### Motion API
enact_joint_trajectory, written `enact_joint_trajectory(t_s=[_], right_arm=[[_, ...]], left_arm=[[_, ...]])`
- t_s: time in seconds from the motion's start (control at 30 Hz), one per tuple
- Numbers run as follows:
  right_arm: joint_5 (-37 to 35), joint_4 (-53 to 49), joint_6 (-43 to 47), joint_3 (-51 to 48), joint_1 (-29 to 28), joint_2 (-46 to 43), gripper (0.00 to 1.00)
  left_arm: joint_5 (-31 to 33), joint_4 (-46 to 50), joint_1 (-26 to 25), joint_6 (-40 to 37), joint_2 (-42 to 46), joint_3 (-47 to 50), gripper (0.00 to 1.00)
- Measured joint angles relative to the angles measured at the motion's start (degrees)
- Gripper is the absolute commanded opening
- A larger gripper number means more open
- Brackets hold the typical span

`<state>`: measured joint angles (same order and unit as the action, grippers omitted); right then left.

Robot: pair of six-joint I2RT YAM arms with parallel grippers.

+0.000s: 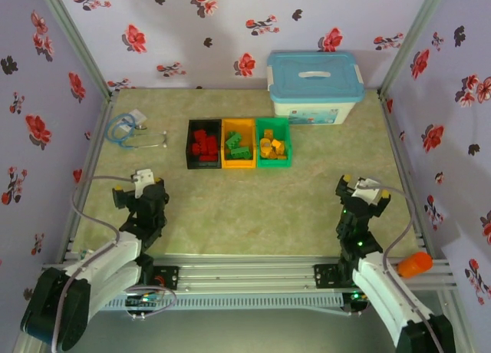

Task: Sort the legos into containers by color
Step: Reset both arms

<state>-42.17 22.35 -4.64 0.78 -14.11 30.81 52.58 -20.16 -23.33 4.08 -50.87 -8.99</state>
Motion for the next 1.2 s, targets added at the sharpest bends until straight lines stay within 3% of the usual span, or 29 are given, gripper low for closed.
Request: enact_joint_trajectory(t_s=[0.37, 0.6, 0.73, 0.87, 1.2], right_arm=[[6.6, 21.2, -0.9, 1.7, 3.3, 28.6, 0.99], [8.5, 36.7, 0.6, 2.8, 3.8, 41.4, 0.99], [10.3, 47.9, -0.6, 2.3, 7.2, 50.6, 0.99], [15.6, 51.1, -0.2, 5.1, 8.7, 58.8, 0.99], [20.0, 54.3, 0.2, 6.4, 8.6, 60.4, 0.99]], left_arm=[[-6.8, -10.2, 6.3, 0.0, -6.4, -0.3, 1.0], [-9.2, -20.3, 7.9, 0.0, -10.4, 0.1, 1.0], [-10.0, -25.9, 9.6, 0.2, -11.6, 1.7, 1.0], [-11.3, -31.3, 12.1, 1.0, -13.7, 3.7, 1.0], [-15.0, -39.5, 14.5, 2.0, -22.0, 3.5, 1.0]])
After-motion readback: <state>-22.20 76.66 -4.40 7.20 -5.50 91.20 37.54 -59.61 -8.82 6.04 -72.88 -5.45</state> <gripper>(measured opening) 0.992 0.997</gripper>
